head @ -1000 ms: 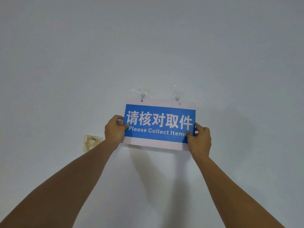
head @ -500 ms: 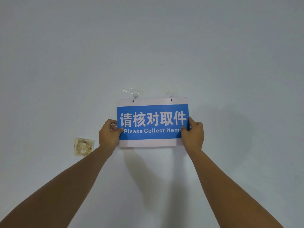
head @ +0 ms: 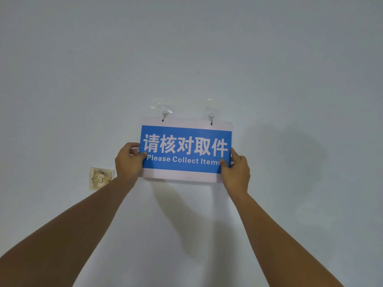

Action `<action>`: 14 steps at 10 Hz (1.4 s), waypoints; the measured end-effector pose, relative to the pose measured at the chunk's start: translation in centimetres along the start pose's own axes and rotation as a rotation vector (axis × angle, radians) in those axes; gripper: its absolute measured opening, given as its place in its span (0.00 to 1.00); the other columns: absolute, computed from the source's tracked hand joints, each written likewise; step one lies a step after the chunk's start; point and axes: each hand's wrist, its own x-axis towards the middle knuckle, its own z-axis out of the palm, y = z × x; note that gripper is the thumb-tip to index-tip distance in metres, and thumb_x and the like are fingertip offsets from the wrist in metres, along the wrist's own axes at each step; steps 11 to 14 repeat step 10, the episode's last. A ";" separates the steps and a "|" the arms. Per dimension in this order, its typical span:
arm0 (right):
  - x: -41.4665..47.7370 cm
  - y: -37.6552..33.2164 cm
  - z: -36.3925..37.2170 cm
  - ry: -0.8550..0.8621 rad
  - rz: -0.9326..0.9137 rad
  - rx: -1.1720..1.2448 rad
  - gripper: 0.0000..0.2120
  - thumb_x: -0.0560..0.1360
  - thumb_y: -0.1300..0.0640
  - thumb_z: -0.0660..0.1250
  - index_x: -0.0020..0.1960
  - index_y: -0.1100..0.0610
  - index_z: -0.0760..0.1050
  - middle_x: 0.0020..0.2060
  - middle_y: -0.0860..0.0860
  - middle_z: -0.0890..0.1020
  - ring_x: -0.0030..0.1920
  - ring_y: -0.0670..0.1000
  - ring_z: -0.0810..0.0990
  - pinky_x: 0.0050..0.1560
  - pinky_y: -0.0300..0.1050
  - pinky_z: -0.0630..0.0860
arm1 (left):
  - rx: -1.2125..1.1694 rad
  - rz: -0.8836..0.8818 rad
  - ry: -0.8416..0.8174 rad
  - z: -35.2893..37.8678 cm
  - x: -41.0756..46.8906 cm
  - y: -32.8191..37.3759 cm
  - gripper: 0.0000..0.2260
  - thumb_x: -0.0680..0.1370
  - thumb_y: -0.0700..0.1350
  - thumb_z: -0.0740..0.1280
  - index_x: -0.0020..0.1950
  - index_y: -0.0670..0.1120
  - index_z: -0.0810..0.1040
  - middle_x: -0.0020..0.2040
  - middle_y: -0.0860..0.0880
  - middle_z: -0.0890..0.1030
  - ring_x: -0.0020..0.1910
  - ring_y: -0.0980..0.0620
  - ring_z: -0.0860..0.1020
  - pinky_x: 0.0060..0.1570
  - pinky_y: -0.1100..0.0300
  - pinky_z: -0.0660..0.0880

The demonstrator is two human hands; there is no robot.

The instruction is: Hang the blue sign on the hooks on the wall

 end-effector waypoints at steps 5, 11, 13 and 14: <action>-1.6 0.1 2.3 -0.193 0.066 -0.291 0.24 0.75 0.52 0.69 0.67 0.56 0.66 0.64 0.54 0.73 0.58 0.55 0.79 0.52 0.49 0.79 | 0.564 0.199 -0.233 -0.5 -1.3 -1.5 0.14 0.79 0.42 0.63 0.64 0.44 0.74 0.57 0.43 0.76 0.56 0.41 0.78 0.52 0.49 0.75; -6.0 -5.2 0.6 -0.514 -0.059 -0.604 0.26 0.80 0.40 0.56 0.72 0.54 0.66 0.67 0.52 0.75 0.68 0.56 0.73 0.68 0.58 0.71 | 0.990 0.152 -0.514 -3.0 -6.0 1.8 0.24 0.77 0.61 0.54 0.68 0.50 0.71 0.68 0.48 0.73 0.67 0.42 0.72 0.65 0.41 0.69; -6.0 -5.2 0.6 -0.514 -0.059 -0.604 0.26 0.80 0.40 0.56 0.72 0.54 0.66 0.67 0.52 0.75 0.68 0.56 0.73 0.68 0.58 0.71 | 0.990 0.152 -0.514 -3.0 -6.0 1.8 0.24 0.77 0.61 0.54 0.68 0.50 0.71 0.68 0.48 0.73 0.67 0.42 0.72 0.65 0.41 0.69; -6.0 -5.2 0.6 -0.514 -0.059 -0.604 0.26 0.80 0.40 0.56 0.72 0.54 0.66 0.67 0.52 0.75 0.68 0.56 0.73 0.68 0.58 0.71 | 0.990 0.152 -0.514 -3.0 -6.0 1.8 0.24 0.77 0.61 0.54 0.68 0.50 0.71 0.68 0.48 0.73 0.67 0.42 0.72 0.65 0.41 0.69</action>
